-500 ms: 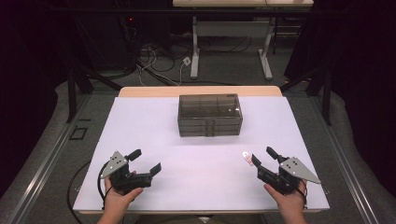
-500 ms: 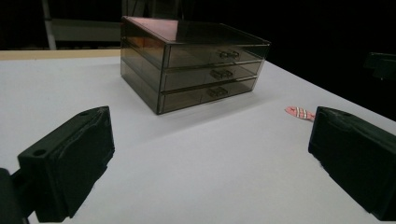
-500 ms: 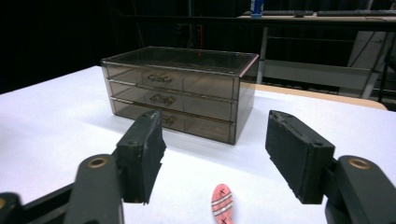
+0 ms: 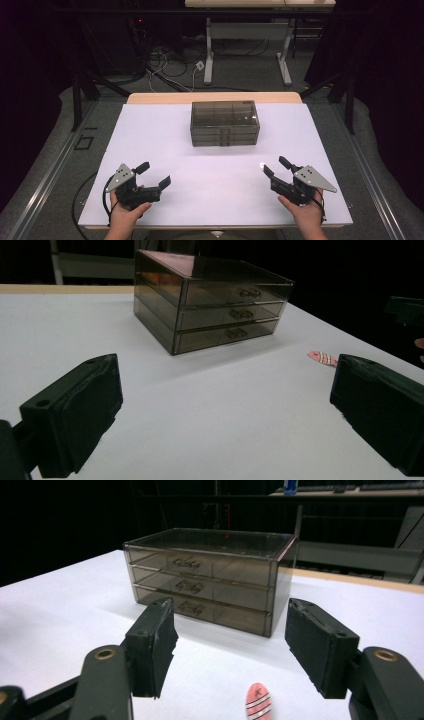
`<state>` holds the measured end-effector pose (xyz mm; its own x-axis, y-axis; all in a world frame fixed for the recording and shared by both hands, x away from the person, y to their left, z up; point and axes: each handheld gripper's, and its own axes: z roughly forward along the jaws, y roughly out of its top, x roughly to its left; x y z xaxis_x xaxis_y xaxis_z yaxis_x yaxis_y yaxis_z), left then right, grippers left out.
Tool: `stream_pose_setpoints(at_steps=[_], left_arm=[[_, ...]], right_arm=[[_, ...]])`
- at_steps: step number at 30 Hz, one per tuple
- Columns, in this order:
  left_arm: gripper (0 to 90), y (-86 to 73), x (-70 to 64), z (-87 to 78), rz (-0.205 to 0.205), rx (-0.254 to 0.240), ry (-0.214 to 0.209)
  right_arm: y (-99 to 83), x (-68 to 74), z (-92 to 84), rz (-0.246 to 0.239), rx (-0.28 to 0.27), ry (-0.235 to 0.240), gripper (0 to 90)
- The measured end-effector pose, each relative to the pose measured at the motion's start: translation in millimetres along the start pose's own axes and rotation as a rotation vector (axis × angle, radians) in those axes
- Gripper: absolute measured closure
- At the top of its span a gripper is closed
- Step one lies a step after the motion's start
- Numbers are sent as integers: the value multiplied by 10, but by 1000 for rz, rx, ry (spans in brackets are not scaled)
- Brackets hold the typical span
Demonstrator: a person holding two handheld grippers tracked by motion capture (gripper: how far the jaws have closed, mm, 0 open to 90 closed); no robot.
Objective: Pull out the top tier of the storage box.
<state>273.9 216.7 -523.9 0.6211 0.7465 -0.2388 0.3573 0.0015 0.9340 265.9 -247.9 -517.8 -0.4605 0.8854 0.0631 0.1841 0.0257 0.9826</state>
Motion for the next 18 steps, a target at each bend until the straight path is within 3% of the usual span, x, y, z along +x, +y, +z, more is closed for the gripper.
stream_pose_setpoints(at_steps=[3,4,10,15,18], left_arm=[[3,-9,7,-5,4,2,-4],[3,-10,5,-15,1,1,-6],[8,-13,14,-18,-3,6,-4],[8,-24,-5,-22,-1,12,1],[8,-26,-16,-28,-4,5,7]], right_arm=[[-17,19,20,0,3,17,384],[-25,31,36,32,29,18,396],[-21,49,87,33,44,24,392],[32,71,151,93,53,58,364],[113,109,203,117,86,60,348]])
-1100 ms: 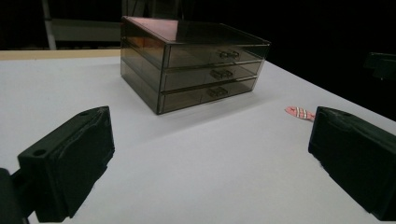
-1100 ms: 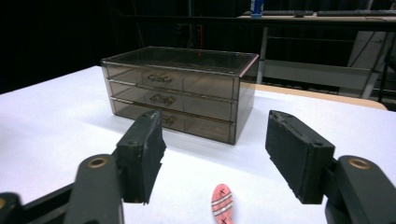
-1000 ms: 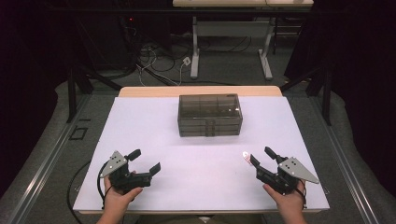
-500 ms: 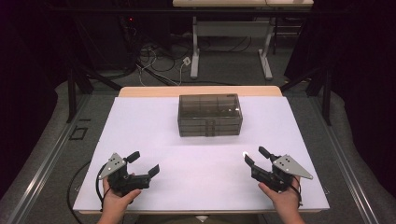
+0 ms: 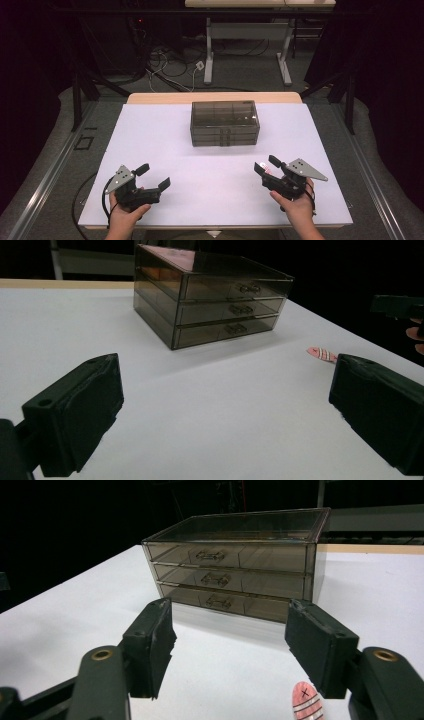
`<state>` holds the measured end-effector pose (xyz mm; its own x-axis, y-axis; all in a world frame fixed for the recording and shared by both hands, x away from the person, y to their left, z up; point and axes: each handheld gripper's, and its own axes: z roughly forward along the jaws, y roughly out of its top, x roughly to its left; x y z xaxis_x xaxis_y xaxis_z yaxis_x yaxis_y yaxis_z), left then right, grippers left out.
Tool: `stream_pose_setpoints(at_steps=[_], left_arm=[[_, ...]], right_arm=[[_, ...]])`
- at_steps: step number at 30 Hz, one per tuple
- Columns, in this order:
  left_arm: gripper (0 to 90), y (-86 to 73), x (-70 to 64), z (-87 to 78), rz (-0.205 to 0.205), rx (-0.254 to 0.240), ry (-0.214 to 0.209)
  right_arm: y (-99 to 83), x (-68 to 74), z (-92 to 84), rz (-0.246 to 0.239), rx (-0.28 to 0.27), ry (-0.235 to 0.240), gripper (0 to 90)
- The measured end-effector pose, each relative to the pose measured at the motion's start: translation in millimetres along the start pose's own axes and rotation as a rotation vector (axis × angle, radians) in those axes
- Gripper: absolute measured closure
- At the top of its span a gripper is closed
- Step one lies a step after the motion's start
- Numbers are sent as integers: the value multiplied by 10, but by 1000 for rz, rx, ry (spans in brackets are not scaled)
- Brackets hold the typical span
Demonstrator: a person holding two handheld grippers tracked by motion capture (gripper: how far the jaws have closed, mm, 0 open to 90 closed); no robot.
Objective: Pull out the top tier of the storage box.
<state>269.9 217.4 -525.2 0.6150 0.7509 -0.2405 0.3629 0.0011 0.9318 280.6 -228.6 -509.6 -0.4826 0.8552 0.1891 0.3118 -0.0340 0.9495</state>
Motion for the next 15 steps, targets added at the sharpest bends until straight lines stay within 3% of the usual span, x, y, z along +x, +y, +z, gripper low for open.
stream_pose_setpoints(at_steps=[12,15], left_arm=[[9,-22,15,-3,-6,15,5],[9,-29,23,-3,-11,15,7]], right_arm=[[160,151,226,36,43,39,341],[209,223,317,64,87,59,343]])
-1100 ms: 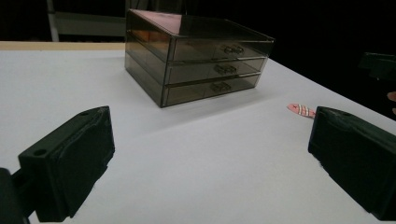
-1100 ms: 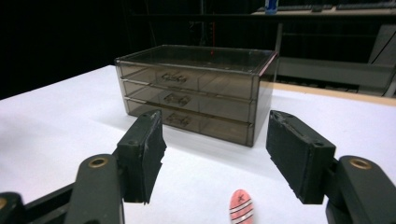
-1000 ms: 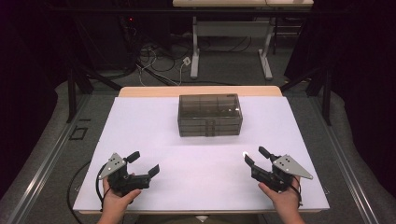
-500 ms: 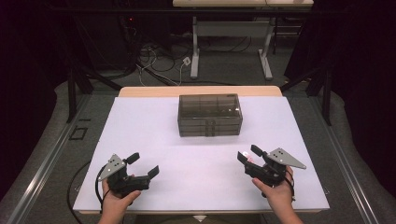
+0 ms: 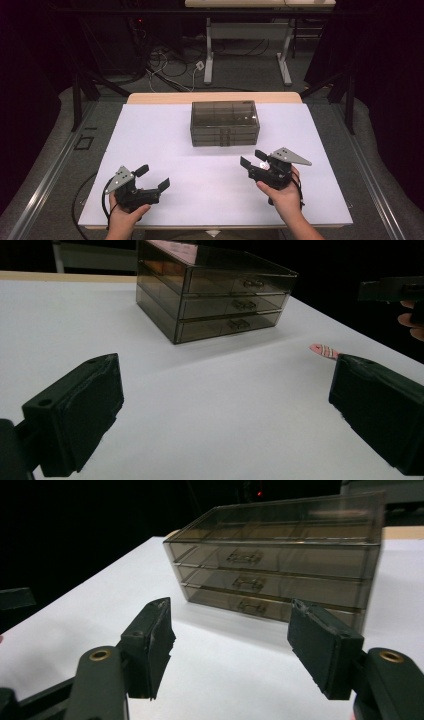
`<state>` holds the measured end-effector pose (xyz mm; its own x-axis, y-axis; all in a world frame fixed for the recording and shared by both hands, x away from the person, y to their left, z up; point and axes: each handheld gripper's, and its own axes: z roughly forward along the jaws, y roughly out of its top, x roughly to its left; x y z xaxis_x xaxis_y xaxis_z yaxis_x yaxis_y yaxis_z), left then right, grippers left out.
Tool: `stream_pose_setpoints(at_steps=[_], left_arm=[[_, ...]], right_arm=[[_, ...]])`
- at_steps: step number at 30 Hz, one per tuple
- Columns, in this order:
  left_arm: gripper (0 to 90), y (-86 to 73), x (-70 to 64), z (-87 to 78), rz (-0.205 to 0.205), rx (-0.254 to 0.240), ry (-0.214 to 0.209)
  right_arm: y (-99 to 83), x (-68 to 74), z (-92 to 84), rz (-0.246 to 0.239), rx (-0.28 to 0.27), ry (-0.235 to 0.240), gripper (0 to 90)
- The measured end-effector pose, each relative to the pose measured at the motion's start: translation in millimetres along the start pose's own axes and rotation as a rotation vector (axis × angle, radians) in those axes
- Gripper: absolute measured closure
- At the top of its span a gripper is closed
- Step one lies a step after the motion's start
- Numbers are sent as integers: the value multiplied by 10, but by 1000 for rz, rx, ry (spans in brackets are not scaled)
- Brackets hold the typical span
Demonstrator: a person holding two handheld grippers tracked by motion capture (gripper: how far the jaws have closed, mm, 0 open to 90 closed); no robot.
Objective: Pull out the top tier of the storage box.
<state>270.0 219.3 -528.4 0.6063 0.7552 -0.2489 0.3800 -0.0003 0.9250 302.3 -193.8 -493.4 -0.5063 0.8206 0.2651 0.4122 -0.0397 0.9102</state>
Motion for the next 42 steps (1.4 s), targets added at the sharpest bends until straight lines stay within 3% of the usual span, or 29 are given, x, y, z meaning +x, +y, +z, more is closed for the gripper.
stream_pose_setpoints(at_steps=[4,7,14,18,26,28,33,37,42], left_arm=[[9,-7,3,-5,-2,6,2],[9,-9,2,-13,-2,5,2],[10,-16,14,-9,-9,11,6],[11,-18,14,-8,-15,10,7],[12,-23,21,-1,-17,16,8],[13,-24,23,0,-19,17,8],[14,-26,26,5,-23,21,6],[14,-28,29,8,-21,25,4],[14,-29,29,11,-23,28,4]], right_arm=[[48,24,60,16,20,19,348],[99,44,155,41,41,60,343],[140,66,260,36,76,78,338],[172,63,328,66,86,90,338],[224,41,436,121,96,71,374],[238,27,479,175,75,83,400],[262,9,548,186,86,68,427],[259,-7,636,229,110,66,439],[261,-9,697,218,113,62,441]])
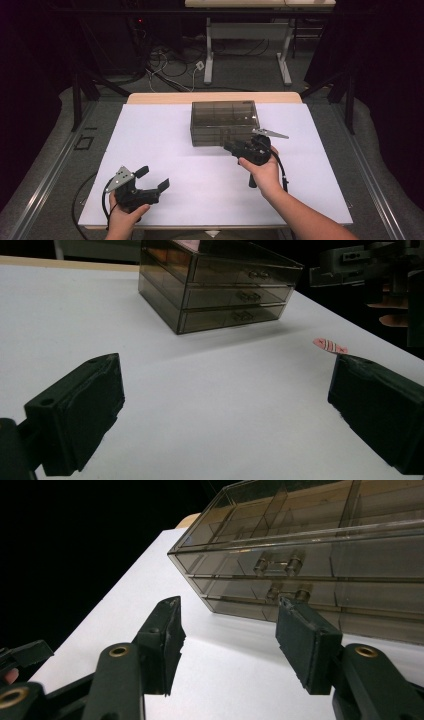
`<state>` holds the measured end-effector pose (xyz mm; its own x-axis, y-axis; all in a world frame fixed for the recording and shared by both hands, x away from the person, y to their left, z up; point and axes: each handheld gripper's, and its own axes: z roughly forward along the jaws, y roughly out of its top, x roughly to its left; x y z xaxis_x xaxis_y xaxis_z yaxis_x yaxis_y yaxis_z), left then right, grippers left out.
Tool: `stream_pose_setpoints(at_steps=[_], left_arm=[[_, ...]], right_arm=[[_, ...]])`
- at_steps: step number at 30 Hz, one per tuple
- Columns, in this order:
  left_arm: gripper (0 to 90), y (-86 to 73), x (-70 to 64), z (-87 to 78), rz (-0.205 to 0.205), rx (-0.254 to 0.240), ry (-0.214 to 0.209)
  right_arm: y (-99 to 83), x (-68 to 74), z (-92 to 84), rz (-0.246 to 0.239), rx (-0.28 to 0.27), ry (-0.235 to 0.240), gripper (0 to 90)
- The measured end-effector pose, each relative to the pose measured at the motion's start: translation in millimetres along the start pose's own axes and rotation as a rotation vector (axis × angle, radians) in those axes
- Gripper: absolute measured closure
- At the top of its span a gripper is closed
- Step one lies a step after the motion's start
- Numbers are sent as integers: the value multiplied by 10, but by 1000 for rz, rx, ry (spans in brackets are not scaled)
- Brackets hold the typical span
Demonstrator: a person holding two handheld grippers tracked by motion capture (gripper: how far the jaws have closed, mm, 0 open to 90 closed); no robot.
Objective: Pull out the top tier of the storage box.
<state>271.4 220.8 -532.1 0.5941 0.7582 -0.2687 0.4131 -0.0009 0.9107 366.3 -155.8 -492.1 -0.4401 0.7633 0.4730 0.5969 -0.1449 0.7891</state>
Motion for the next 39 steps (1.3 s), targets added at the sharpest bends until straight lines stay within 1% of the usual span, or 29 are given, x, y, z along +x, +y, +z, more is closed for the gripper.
stream_pose_setpoints(at_steps=[2,5,7,9,10,11,13,16,17,19,21,23,24,25,26,28,29,33,34,36,38,39], left_arm=[[15,0,2,1,-1,0,0],[17,0,2,2,-2,1,0],[18,0,2,2,0,3,-2],[19,0,3,2,1,3,-2],[20,0,3,3,2,4,-2],[21,0,4,4,2,4,-2],[23,-1,6,6,3,5,-3],[28,-2,7,7,3,7,-3],[28,-2,7,8,3,8,-3],[31,-3,7,8,3,9,-5],[32,-3,8,9,3,10,-5],[34,-5,8,11,2,10,-6],[35,-5,8,11,1,10,-5],[35,-5,9,12,1,10,-5],[36,-6,11,14,1,10,-5],[38,-6,11,15,0,11,-6],[39,-7,10,15,0,12,-6],[42,-8,12,16,-1,12,-6],[43,-8,13,16,-1,11,-6],[45,-7,15,14,-5,10,-5],[46,-7,16,13,-4,10,-4],[47,-7,17,13,-5,10,-3]], right_arm=[[7,4,26,2,-8,4,456],[22,13,71,-11,-27,-22,459],[32,21,109,-31,-32,-4,466],[31,31,122,-32,-28,-8,455],[28,39,145,-42,-32,-29,431],[23,49,163,-46,-34,-32,433],[22,55,180,-46,-24,-23,436],[10,87,230,-2,-44,-36,413],[10,87,230,-2,-44,-36,413],[6,91,261,32,-54,-47,408],[6,94,270,38,-53,-52,409],[-1,91,298,41,-65,-66,411],[3,91,298,48,-48,-67,414],[2,89,310,59,-53,-70,417],[4,88,316,67,-43,-68,417],[4,80,342,71,-57,-74,417],[7,84,350,78,-53,-80,417],[14,87,394,98,-67,-81,415],[14,89,413,97,-79,-80,414],[18,110,434,101,-64,-78,415],[16,117,449,103,-72,-80,415],[19,124,454,109,-62,-76,415]])
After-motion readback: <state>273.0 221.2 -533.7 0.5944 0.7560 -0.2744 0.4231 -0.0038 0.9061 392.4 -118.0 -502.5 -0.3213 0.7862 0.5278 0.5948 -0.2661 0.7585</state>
